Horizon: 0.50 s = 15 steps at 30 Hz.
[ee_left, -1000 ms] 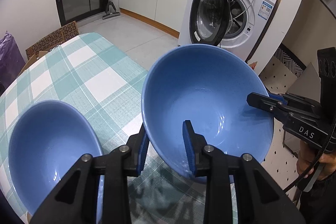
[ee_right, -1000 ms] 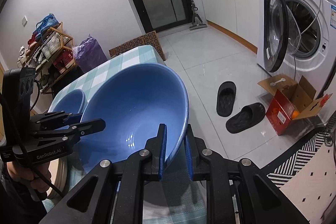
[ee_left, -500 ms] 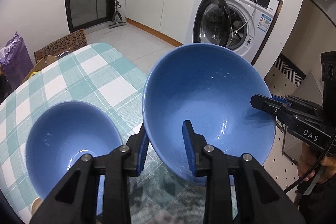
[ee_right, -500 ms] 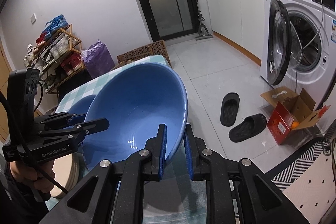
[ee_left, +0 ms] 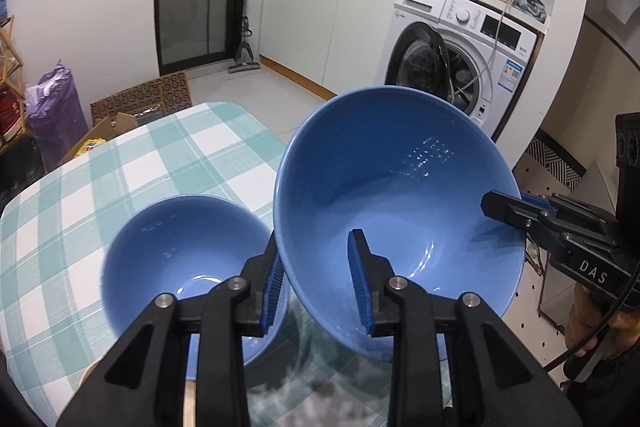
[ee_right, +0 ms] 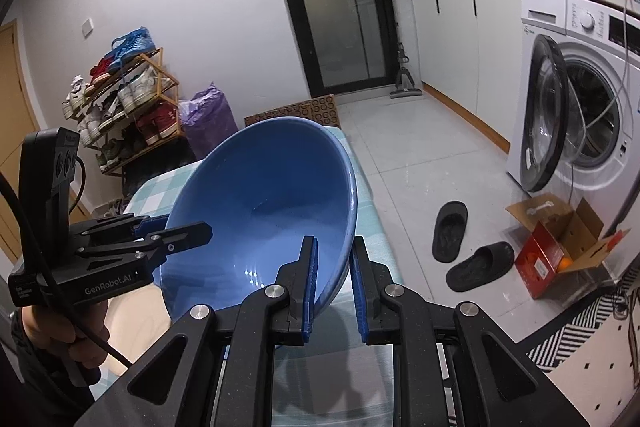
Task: Organize plates and bowls
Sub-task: 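Lift the blue bowl with both grippers and carry it over the nested bowls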
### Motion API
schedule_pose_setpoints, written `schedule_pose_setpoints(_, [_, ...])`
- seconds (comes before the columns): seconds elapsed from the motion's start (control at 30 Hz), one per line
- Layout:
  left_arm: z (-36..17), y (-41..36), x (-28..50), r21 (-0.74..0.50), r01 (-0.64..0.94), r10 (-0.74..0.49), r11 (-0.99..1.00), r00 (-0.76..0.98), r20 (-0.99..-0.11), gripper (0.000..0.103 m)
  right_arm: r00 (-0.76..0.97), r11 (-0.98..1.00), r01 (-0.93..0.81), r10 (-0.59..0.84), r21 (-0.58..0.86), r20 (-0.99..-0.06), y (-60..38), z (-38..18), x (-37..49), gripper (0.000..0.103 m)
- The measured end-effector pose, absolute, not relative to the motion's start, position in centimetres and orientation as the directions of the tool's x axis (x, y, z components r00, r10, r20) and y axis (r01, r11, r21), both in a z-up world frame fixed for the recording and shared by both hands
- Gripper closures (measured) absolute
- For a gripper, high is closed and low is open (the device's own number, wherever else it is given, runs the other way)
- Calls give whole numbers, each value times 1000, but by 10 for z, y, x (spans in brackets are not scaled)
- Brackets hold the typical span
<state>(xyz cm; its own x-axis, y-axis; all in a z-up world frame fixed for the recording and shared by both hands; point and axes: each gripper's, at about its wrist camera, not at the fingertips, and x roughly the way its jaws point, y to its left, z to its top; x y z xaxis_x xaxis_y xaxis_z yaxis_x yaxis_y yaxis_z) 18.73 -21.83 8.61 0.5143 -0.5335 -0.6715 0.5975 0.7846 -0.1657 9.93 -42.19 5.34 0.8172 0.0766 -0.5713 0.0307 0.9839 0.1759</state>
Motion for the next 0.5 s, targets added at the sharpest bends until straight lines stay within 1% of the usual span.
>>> schedule_pose_setpoints(0.5, [94,-169,192,-187,520,-501,834,569,-652,73,815,985,-57,141,163,-562,-372,70,114,87])
